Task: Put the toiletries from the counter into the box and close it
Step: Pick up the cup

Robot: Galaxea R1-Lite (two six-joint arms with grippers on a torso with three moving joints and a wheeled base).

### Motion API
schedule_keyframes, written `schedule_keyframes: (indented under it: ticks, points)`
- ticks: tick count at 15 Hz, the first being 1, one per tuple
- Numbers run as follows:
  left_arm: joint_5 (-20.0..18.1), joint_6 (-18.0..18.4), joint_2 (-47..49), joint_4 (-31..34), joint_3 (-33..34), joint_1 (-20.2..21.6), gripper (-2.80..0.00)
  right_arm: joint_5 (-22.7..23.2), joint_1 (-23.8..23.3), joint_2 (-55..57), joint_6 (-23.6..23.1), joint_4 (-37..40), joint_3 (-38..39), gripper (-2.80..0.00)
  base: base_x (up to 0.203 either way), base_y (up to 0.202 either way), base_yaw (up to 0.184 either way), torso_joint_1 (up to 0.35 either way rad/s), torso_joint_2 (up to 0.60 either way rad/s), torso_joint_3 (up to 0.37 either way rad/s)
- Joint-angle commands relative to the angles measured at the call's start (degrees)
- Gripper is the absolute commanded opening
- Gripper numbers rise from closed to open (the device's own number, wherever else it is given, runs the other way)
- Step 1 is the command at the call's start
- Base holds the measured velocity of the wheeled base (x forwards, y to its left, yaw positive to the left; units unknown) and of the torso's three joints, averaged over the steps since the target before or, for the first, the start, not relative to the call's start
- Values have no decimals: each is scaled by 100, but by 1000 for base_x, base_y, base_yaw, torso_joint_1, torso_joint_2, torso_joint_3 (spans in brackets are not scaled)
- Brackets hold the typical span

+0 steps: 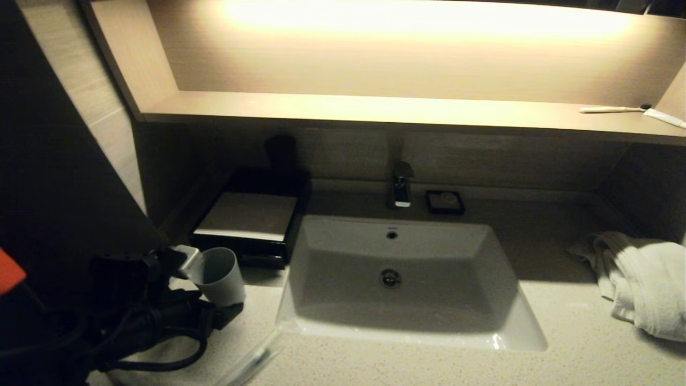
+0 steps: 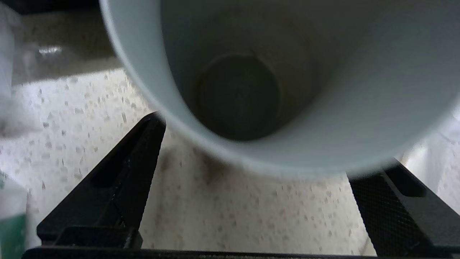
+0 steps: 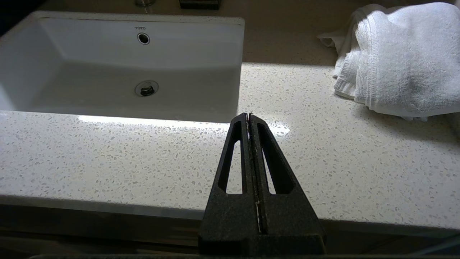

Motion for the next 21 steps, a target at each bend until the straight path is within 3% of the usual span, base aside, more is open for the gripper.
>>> schedule_keyframes:
  ticks: [1,21]
  points:
    - [2,5,63,-31,-110,-2,0,3,0,0,1,-1,0,-280,0,0,0,0,0,0]
    - [-15,3,626,-543,-384,-2,0,3,-3,0,1,-2,0,-280,0,0,0,0,0,0]
